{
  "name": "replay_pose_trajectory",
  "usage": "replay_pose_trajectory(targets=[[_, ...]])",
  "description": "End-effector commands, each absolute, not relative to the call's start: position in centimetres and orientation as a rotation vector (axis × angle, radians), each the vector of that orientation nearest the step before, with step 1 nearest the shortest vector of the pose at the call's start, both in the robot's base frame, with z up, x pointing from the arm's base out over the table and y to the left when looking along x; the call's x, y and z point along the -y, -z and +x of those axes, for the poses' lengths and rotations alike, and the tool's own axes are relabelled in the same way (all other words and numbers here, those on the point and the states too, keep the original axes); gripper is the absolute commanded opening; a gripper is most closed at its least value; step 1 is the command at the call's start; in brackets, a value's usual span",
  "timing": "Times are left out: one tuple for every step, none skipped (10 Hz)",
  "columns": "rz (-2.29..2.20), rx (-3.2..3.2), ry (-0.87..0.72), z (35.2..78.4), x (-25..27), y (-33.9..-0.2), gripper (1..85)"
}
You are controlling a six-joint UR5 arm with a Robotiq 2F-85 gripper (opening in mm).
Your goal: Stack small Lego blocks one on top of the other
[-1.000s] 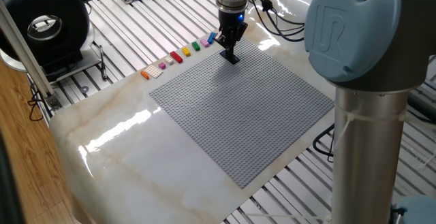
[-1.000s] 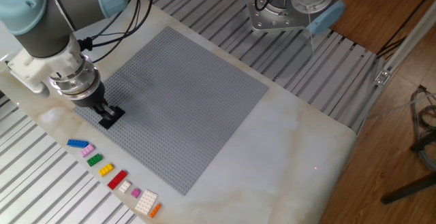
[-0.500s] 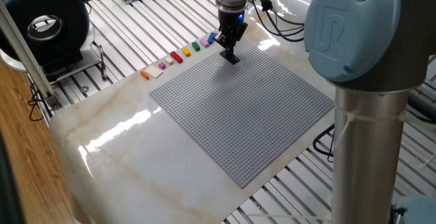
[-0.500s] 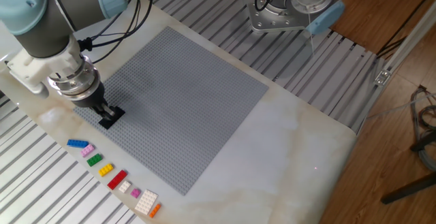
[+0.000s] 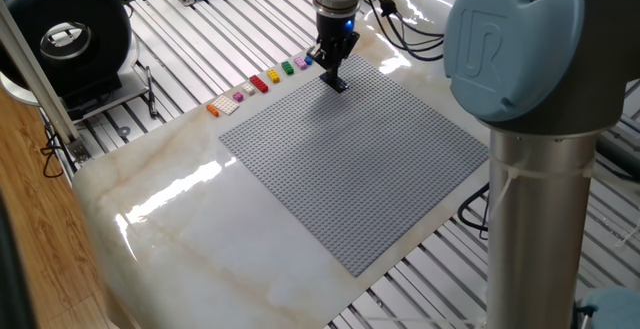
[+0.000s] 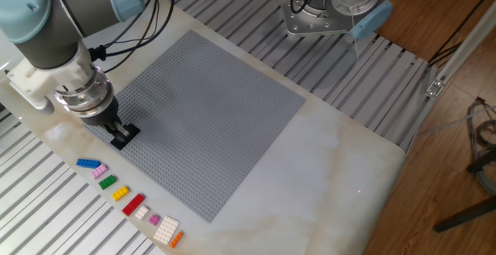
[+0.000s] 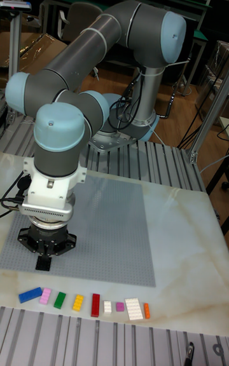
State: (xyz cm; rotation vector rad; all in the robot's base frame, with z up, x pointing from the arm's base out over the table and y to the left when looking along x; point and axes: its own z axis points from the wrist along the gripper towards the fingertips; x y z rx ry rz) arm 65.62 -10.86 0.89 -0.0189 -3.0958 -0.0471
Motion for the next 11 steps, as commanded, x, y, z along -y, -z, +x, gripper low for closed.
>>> replay_pose_trajectory(targets=[[-0.053, 3.087, 0.040, 65.4, 10.4, -1.1, 1.0], [-0.053, 3.076, 0.033, 65.0, 10.5, -1.3, 1.0], [-0.048, 3.075, 0.033, 64.8, 10.5, -1.3, 1.0], [-0.046, 3.082, 0.038, 64.8, 10.4, -1.1, 1.0], [-0.043, 3.088, 0.045, 64.9, 10.3, -1.0, 1.0], [-0.043, 3.097, 0.053, 65.0, 10.2, -0.8, 1.0], [-0.032, 3.126, 0.059, 65.6, 10.2, -0.2, 1.0], [-0.028, 3.137, 0.069, 65.9, 10.1, 0.0, 1.0], [-0.025, 3.139, 0.069, 65.9, 10.1, 0.0, 1.0], [-0.023, 3.137, 0.066, 65.9, 10.2, -0.1, 1.0], [-0.018, 3.131, 0.066, 65.7, 10.3, -0.3, 1.0]])
